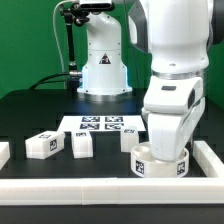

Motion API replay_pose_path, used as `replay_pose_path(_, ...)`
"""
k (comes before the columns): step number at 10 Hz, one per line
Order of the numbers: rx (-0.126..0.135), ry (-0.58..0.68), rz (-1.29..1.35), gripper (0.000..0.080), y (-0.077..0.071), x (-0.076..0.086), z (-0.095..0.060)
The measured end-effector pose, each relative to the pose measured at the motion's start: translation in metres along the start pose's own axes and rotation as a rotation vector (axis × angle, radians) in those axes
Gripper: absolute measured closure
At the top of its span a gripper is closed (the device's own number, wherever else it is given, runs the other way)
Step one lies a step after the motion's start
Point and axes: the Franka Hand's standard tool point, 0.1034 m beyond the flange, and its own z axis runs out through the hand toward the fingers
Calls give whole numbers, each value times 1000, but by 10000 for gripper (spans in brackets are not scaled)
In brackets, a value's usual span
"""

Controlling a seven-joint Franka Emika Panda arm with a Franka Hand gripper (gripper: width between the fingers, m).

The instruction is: Assemble stool

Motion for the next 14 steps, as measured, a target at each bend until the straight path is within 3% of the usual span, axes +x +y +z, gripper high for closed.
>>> replay_pose_path(3, 38, -58, -31, 570, 3, 10, -2)
replay_pose_path(4, 28, -55, -13, 582, 4, 10, -5)
replay_pose_path(8, 31, -55, -15, 602, 4, 9, -4)
replay_pose_path(11, 33, -44, -69, 613, 18, 19, -3)
replay_pose_path(14, 89, -86, -66, 631, 24, 22, -4)
